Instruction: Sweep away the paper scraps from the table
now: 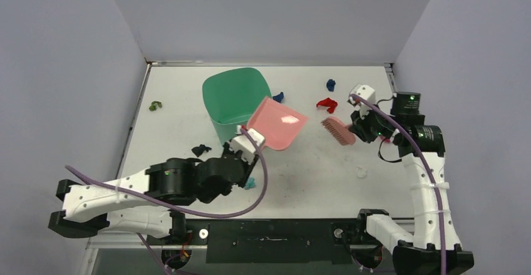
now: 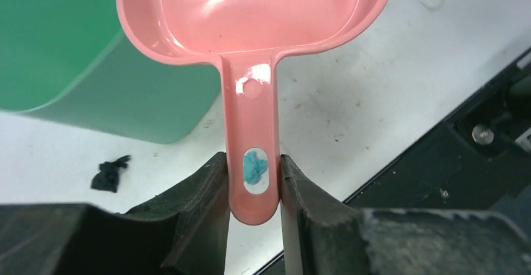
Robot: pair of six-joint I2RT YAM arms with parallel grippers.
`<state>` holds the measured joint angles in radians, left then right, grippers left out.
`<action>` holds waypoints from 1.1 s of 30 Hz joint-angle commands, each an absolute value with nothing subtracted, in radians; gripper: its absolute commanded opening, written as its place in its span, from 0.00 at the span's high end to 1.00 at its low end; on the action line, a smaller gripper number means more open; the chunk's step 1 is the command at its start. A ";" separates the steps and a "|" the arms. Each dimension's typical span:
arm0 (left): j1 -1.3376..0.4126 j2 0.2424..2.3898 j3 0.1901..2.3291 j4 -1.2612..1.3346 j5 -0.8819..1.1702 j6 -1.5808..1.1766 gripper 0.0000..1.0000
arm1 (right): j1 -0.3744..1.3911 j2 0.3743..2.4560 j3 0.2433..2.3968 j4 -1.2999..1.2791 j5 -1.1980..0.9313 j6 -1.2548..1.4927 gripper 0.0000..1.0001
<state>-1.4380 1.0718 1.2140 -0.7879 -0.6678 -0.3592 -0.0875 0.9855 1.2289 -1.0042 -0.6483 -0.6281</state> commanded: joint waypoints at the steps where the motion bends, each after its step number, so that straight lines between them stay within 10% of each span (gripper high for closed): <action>1: -1.448 0.958 1.338 -1.025 -0.888 -0.450 1.00 | 0.179 1.065 1.313 -0.997 -0.637 -0.609 0.95; 17: -1.418 0.789 1.508 -1.526 -1.231 -0.809 1.00 | 0.713 1.423 1.517 -1.124 -0.802 -0.688 0.95; 33: -1.139 0.580 1.499 -1.600 -1.186 -0.875 1.00 | 1.458 1.933 1.940 -0.803 -0.044 -0.597 0.95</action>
<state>-1.1687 0.5793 1.4719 -1.5635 -1.1889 -0.8776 1.3411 1.8816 1.8576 -0.9241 -0.3508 -0.5549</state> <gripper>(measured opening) 0.285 0.138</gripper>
